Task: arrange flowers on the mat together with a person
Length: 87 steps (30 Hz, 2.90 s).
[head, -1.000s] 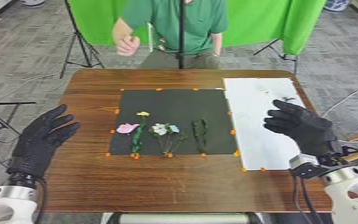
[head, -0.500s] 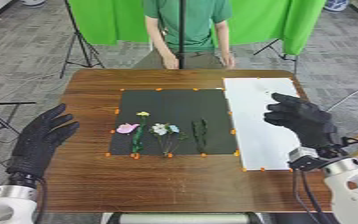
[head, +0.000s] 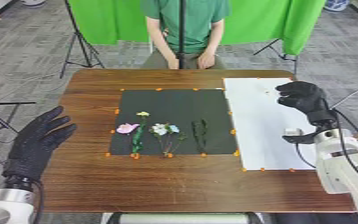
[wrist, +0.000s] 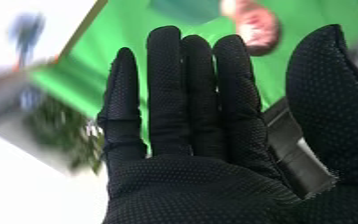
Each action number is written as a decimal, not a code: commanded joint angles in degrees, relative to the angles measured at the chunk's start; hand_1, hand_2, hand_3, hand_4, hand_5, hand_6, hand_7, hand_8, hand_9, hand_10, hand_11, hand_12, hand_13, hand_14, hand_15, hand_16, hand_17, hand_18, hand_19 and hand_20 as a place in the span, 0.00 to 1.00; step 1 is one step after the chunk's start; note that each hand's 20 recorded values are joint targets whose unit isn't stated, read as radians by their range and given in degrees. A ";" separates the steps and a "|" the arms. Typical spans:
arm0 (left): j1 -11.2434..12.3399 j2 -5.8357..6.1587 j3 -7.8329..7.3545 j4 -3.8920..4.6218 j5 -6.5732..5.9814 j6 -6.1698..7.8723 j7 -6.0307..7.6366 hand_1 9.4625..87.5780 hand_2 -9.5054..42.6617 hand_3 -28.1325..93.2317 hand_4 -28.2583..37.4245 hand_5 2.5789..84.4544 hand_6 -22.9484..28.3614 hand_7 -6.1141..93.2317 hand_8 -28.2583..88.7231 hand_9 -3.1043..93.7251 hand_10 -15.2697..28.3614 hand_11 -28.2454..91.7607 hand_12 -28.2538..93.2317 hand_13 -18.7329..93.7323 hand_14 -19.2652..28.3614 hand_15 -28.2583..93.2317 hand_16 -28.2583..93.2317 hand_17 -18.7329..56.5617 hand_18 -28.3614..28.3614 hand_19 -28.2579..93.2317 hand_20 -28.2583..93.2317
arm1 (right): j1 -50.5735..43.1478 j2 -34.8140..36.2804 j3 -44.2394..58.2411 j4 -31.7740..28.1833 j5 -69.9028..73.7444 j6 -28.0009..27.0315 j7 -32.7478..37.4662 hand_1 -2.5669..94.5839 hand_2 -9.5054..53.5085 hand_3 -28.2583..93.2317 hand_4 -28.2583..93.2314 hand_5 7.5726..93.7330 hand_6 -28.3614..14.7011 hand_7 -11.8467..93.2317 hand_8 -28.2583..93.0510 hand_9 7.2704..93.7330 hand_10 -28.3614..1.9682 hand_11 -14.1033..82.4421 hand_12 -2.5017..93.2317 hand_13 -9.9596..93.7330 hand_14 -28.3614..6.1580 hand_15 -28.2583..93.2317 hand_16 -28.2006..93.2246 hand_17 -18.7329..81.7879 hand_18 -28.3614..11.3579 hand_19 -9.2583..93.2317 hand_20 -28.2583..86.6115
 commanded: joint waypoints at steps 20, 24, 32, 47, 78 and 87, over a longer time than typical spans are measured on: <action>0.13 1.18 -0.39 0.30 -0.09 -0.49 -1.19 0.23 0.21 0.81 0.05 0.43 0.50 0.28 0.16 0.38 0.68 0.48 0.37 0.44 0.79 0.56 0.23 0.20 0.90 0.65 0.30 | 42.18 3.38 -46.06 24.12 -41.82 -8.84 22.71 0.30 0.00 0.96 0.00 0.29 0.59 0.40 0.11 0.31 0.64 0.40 0.29 0.44 0.59 0.71 0.38 0.34 0.30 0.72 0.58; 0.04 1.01 -0.35 0.29 0.08 -0.64 -1.40 0.24 0.21 0.81 0.05 0.43 0.50 0.28 0.16 0.38 0.68 0.48 0.37 0.44 0.79 0.56 0.23 0.20 0.90 0.65 0.30 | 46.01 1.91 -50.22 27.06 -42.38 -8.68 23.27 0.31 0.00 0.96 0.00 0.32 0.61 0.41 0.11 0.36 0.64 0.44 0.29 0.48 0.61 0.74 0.38 0.35 0.30 0.72 0.58; -0.01 0.92 -0.32 0.29 0.16 -0.80 -1.56 0.23 0.21 0.81 0.05 0.43 0.50 0.28 0.16 0.38 0.68 0.48 0.37 0.44 0.79 0.56 0.23 0.20 0.90 0.65 0.30 | 50.02 0.31 -54.30 30.21 -42.53 -12.95 28.60 0.32 0.00 0.96 0.00 0.40 0.65 0.44 0.10 0.43 0.63 0.53 0.30 0.51 0.61 0.75 0.39 0.36 0.31 0.73 0.59; -0.20 1.02 -0.12 0.43 -0.03 -0.61 -1.48 0.24 0.21 0.81 0.05 0.43 0.50 0.29 0.16 0.39 0.68 0.48 0.37 0.44 0.79 0.56 0.23 0.20 0.90 0.65 0.30 | 51.94 -1.64 -57.03 35.14 -40.23 -11.36 27.49 0.37 0.00 0.95 0.00 0.52 0.76 0.51 0.07 0.59 0.66 0.58 0.31 0.62 0.66 0.75 0.41 0.38 0.32 0.73 0.59; -0.80 0.68 0.60 0.60 0.25 -0.98 -2.25 0.24 0.21 0.81 0.05 0.43 0.51 0.29 0.16 0.39 0.69 0.48 0.37 0.44 0.79 0.56 0.23 0.20 0.90 0.65 0.30 | 57.29 -10.76 -65.16 23.53 -44.39 5.36 7.33 0.50 0.01 0.89 0.00 0.72 0.79 0.58 0.19 0.88 0.78 0.36 0.56 0.76 0.71 0.72 0.53 0.44 0.33 0.75 0.62; -1.09 0.68 0.96 0.71 0.21 -1.06 -2.17 0.24 0.20 0.81 0.04 0.43 0.51 0.29 0.16 0.39 0.69 0.49 0.37 0.44 0.79 0.57 0.23 0.20 0.90 0.65 0.30 | 56.99 -12.71 -65.92 25.15 -44.52 3.46 6.44 0.50 0.01 0.90 0.00 0.71 0.79 0.59 0.18 0.88 0.78 0.35 0.57 0.75 0.71 0.72 0.53 0.44 0.33 0.75 0.62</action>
